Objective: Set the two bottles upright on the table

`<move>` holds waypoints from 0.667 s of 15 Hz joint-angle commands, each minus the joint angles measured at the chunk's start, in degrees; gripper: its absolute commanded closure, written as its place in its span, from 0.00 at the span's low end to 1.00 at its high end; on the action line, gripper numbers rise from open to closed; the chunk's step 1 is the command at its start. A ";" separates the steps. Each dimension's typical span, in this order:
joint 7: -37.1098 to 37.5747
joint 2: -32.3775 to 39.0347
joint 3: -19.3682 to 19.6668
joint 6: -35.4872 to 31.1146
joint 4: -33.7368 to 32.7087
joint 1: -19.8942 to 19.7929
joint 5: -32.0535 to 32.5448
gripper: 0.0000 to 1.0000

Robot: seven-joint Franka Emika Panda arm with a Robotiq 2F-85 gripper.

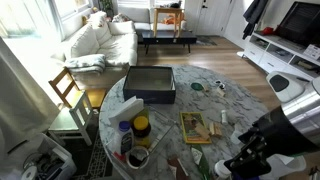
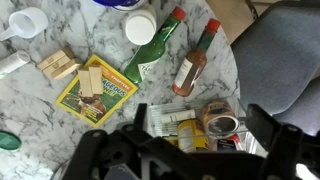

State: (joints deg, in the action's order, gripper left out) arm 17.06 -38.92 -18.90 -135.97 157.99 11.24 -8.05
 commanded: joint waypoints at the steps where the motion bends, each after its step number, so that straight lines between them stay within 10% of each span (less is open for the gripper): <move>1: 0.45 0.14 0.66 0.15 0.39 0.62 0.64 0.00; 10: 7.59 8.70 1.00 -1.35 -0.49 -0.29 -3.05 0.00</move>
State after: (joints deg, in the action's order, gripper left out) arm 23.16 -35.74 -18.75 -136.12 158.43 10.44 -8.47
